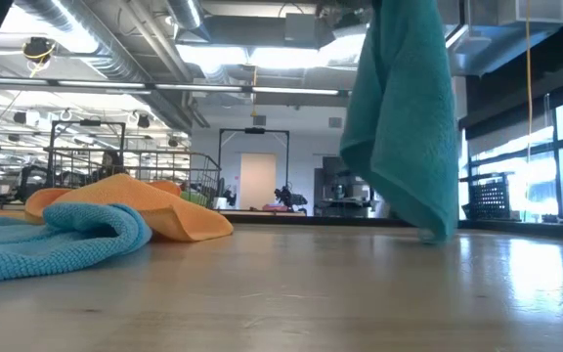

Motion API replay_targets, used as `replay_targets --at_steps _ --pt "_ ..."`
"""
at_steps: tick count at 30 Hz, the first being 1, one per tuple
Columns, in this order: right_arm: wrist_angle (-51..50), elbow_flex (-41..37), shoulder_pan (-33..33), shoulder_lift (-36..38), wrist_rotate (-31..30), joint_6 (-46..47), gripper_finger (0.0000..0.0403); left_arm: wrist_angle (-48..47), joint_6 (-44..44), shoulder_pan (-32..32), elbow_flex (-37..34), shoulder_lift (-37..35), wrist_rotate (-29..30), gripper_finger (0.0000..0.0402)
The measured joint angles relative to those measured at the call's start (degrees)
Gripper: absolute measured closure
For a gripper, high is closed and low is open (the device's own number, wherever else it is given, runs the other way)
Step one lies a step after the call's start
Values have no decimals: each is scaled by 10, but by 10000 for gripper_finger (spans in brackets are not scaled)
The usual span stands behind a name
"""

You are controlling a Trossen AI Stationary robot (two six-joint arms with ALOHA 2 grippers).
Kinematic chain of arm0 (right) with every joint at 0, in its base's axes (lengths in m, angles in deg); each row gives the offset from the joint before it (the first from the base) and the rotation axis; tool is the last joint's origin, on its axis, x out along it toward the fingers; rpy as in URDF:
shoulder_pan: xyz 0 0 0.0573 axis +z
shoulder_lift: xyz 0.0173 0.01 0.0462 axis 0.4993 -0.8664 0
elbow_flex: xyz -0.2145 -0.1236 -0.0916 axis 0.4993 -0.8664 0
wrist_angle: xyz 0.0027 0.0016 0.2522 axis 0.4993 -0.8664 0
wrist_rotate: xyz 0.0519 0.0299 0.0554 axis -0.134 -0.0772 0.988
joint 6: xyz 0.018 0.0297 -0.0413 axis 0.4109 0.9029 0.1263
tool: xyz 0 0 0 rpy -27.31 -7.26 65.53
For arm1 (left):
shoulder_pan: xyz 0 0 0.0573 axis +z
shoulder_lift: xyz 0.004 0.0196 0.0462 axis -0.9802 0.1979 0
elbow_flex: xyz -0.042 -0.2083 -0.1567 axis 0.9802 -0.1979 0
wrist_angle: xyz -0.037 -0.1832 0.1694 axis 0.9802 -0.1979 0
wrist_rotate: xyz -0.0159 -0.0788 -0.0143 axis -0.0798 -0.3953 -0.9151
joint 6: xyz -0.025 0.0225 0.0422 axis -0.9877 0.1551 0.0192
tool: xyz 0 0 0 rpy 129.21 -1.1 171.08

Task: Fold microfiber towels
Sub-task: Fold the blue microfiber cloth

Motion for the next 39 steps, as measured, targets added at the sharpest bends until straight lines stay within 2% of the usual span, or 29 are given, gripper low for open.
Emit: replay_targets --at_steps 4,8,20,33,39 --pt "2 0 0 0 0 0 391 -78 -47 1 0 3 -9 238" --pt "2 0 0 0 0 0 391 -134 -99 2 0 3 7 238" --pt "2 0 0 0 0 -18 391 -193 -153 7 0 1 21 238" --pt "10 0 0 3 15 -33 391 -155 -166 26 -40 1 -55 238" --pt "7 0 0 13 15 -33 391 -159 -177 26 -67 1 -58 238"
